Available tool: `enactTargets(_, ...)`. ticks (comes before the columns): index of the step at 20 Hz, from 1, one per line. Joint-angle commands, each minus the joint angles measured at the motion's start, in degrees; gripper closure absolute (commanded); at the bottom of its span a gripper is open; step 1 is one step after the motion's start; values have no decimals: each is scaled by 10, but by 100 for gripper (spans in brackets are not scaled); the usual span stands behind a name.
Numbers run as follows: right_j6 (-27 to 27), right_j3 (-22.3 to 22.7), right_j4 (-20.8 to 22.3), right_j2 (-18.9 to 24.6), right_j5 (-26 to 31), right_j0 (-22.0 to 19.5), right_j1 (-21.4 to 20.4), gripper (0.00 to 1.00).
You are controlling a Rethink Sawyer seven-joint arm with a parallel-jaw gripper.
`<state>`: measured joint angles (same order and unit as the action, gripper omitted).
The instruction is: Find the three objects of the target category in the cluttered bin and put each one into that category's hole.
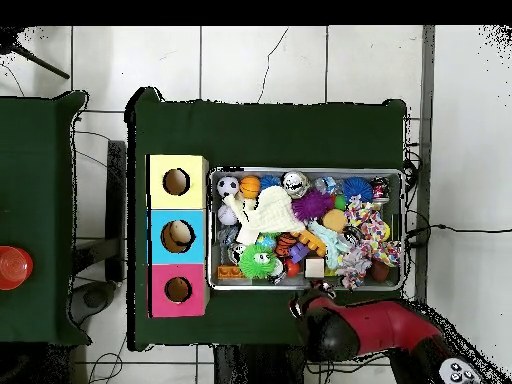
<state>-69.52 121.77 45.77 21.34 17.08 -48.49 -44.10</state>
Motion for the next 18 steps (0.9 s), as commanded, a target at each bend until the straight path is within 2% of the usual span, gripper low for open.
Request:
enactTargets(1, -27, 40, -30, -10, 81, 12, -83, 0)
enactTargets(8, -72, 17, -1, -27, 29, 39, -18, 0)
enactTargets(14, -91, -20, 23, -52, -42, 51, 70, 0)
enactTargets(18, -77, -31, 14, -41, -54, 60, 84, 0)
